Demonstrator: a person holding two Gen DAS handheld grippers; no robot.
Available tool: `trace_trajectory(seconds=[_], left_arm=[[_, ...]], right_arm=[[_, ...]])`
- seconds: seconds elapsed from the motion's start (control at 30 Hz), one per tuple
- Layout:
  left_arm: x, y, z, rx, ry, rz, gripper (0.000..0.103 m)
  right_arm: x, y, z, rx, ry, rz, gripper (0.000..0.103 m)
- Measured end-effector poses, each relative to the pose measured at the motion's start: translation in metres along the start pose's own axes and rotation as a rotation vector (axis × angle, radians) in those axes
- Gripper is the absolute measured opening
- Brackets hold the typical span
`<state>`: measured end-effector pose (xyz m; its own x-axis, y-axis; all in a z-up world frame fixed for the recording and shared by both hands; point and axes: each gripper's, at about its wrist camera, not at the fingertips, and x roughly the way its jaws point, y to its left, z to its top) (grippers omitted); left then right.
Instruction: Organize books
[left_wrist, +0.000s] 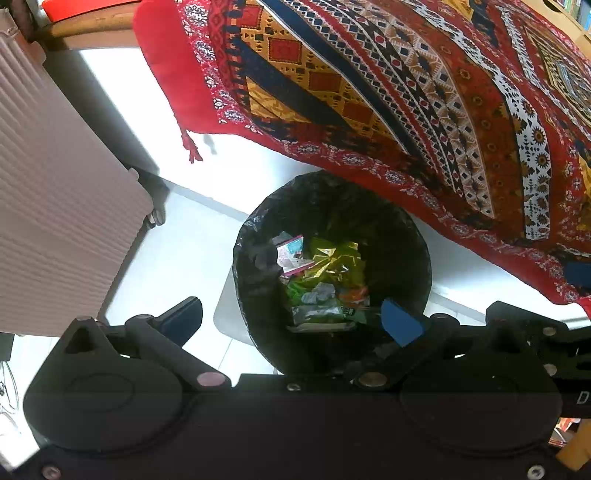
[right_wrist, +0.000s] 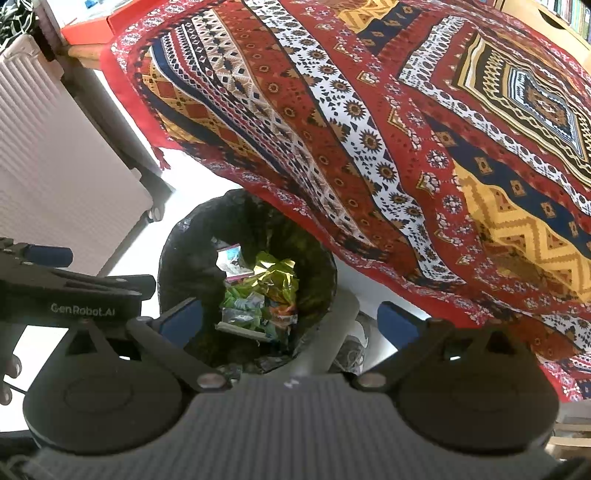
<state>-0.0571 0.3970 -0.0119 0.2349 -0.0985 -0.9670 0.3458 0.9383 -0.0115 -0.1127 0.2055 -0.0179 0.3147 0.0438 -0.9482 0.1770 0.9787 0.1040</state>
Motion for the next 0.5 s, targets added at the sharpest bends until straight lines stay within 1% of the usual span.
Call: trace_trajectory(seconds=[0.5], left_arm=[[0.0022, 0.0012, 0.0001, -0.001, 0.014, -0.004, 0.103]], right_arm=[[0.0055, -0.0021, -0.0007, 0.005, 0.02, 0.0, 0.103]])
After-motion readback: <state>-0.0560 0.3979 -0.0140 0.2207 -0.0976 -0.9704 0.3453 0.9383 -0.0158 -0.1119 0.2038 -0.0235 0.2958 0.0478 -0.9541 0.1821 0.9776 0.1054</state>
